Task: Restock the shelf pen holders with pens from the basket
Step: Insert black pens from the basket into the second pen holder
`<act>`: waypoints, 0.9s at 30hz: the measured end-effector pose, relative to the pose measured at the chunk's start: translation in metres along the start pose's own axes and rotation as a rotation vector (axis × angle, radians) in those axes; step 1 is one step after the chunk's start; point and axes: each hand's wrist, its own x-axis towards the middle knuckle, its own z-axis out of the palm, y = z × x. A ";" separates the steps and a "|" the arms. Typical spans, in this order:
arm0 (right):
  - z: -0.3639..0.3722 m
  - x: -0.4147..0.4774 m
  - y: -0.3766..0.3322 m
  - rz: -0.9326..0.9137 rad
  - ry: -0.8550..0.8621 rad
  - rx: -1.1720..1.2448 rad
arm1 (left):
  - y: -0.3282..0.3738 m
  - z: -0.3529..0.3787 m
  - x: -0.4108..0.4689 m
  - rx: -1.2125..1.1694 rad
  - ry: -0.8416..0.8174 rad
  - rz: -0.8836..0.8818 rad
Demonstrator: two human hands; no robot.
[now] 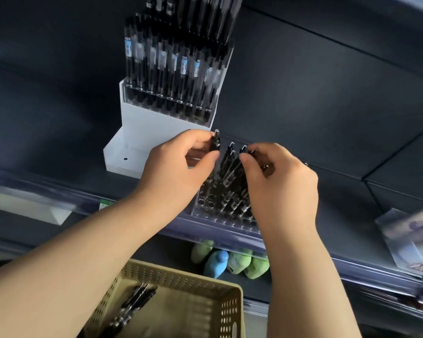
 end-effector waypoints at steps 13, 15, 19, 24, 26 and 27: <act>0.020 0.006 -0.004 -0.013 -0.023 -0.136 | -0.001 -0.007 -0.001 -0.011 0.008 0.008; 0.020 0.007 -0.004 0.008 -0.018 -0.115 | -0.002 -0.010 -0.001 -0.005 0.007 0.005; 0.019 0.007 -0.001 0.011 -0.010 -0.122 | -0.003 -0.013 -0.001 0.003 -0.001 -0.013; 0.022 0.005 0.002 -0.059 0.039 -0.192 | -0.003 -0.013 -0.004 -0.023 -0.019 -0.012; 0.024 0.005 0.003 -0.103 0.088 -0.223 | -0.003 -0.012 -0.005 -0.030 -0.022 -0.005; 0.026 0.005 0.004 -0.134 0.122 -0.233 | -0.002 -0.011 -0.005 -0.032 -0.027 -0.003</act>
